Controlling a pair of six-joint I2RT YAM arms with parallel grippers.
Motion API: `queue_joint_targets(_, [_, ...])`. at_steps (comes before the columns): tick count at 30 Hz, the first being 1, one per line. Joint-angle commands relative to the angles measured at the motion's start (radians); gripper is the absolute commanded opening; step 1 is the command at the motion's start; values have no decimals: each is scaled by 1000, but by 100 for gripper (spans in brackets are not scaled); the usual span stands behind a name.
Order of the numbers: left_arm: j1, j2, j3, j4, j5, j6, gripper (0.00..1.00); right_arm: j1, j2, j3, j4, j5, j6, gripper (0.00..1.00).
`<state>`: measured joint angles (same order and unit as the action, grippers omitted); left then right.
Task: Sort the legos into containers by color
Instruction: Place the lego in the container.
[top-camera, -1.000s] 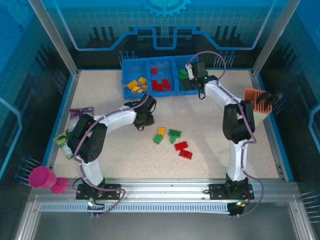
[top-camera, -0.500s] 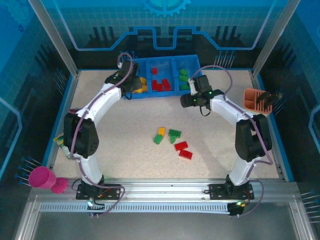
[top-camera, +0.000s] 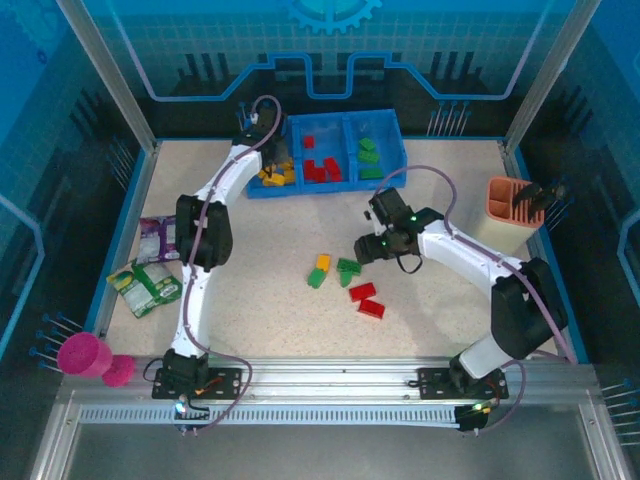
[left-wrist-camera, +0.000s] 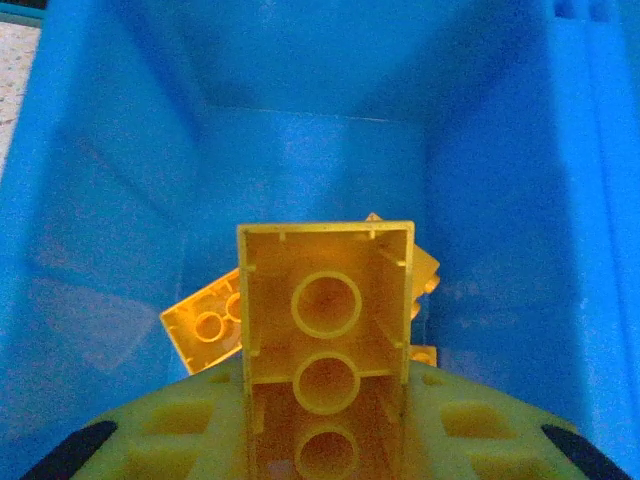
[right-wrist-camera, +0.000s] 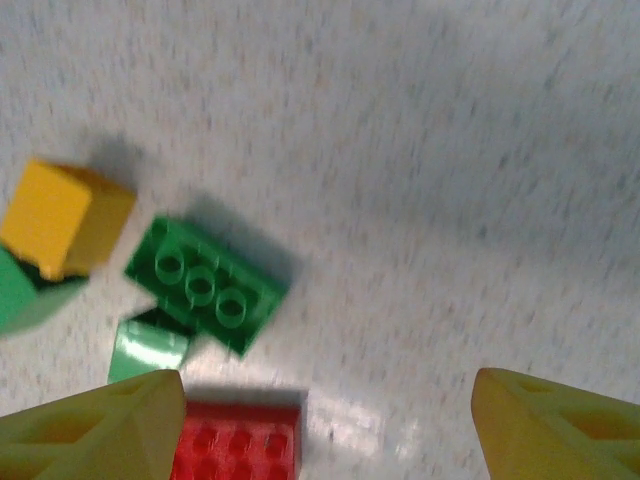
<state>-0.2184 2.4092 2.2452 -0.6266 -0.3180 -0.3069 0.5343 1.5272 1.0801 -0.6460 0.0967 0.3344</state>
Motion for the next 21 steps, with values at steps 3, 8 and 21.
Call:
queue_joint_targets(3, [11,64,83,-49,19,6,30,38,-105,-103,-102,-32,137,77])
queue_joint_targets(8, [11,80,76,-40,33,5,38,63,-180,-182,-150,-5,233,77])
queue_joint_targets(21, [13,27,51,-25,80,20,63,159,-342,-334,-77,-102,187,79])
